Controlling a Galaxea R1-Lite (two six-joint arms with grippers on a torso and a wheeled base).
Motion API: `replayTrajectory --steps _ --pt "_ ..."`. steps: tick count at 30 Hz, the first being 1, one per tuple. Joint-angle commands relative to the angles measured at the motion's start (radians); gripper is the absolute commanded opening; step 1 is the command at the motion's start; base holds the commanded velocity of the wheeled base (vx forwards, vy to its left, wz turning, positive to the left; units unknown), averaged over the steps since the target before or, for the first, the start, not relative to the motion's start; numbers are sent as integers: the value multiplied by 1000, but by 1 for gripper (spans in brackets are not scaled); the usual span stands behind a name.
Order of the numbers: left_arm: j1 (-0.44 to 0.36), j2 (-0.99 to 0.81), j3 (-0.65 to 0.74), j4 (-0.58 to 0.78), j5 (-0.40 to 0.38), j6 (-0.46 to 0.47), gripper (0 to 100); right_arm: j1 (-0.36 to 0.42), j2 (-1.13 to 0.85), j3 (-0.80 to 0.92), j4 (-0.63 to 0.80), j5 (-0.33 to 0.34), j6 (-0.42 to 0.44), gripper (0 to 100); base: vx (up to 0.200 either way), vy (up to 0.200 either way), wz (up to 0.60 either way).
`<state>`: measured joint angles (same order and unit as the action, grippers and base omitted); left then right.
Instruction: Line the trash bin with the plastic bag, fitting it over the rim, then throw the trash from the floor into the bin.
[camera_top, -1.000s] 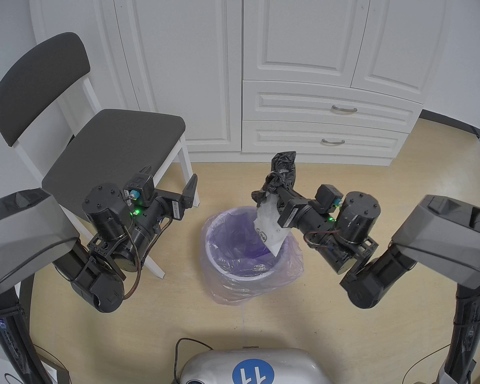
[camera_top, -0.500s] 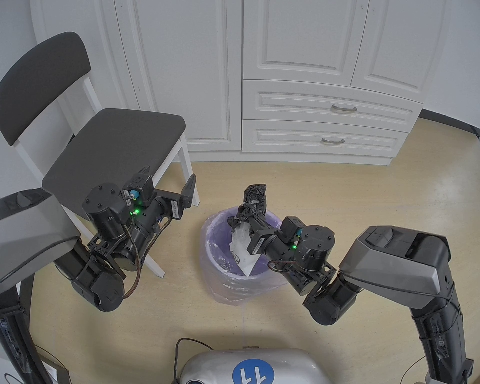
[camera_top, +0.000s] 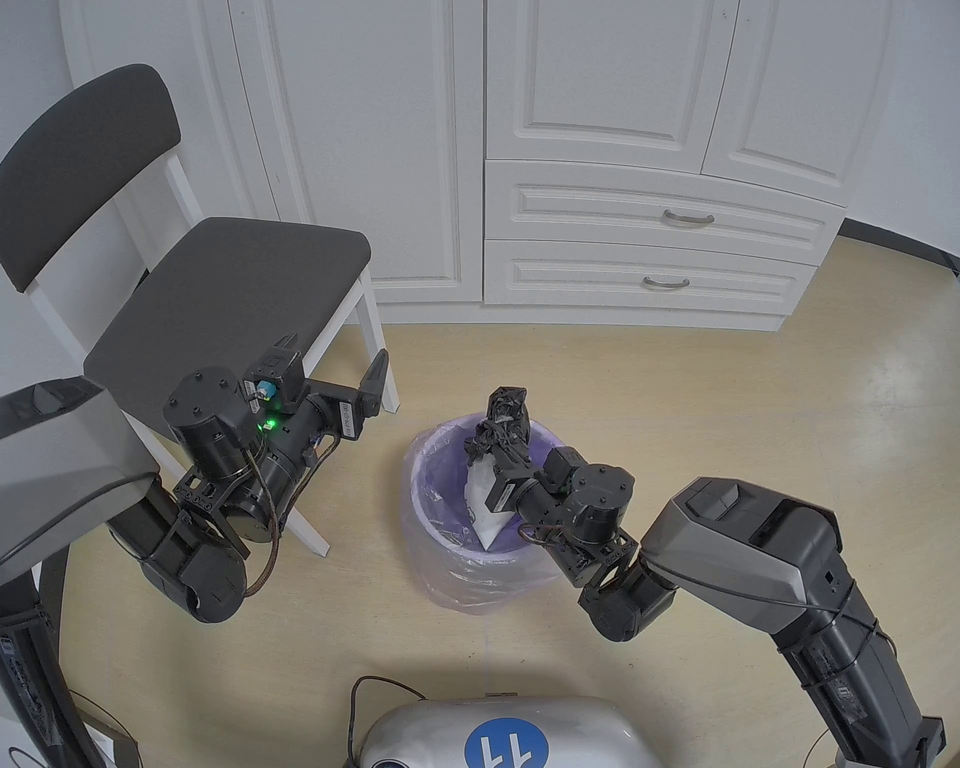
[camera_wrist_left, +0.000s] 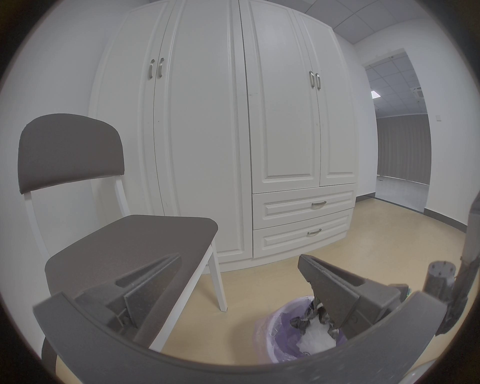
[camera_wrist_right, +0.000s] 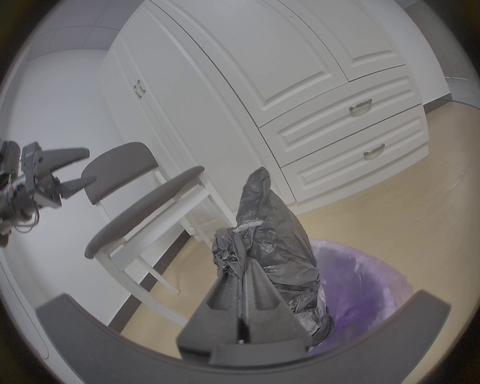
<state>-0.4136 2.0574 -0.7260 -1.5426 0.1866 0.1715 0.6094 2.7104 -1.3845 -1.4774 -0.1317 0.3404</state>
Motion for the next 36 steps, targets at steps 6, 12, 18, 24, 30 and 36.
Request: replayTrajectory --steps 6,12,18,24,30,36 --pt "4 0 -4 -1 1 0 100 53 26 88 -43 -3 -9 0 0 0 0" --pt "9 1 -4 -1 1 0 100 44 6 88 -60 -2 -26 0 0 0 0" --pt "7 3 -4 -1 1 -1 100 -3 23 -2 -40 0 -29 0 0 0 0" --pt "7 3 -4 1 1 0 100 -22 101 -82 6 12 -29 0 0 0 0" --pt "7 3 -6 1 1 0 100 -25 120 -91 9 14 -29 0 0 0 0" --pt "7 4 -4 1 1 0 100 -10 86 -25 3 17 -24 0 0 0 0"
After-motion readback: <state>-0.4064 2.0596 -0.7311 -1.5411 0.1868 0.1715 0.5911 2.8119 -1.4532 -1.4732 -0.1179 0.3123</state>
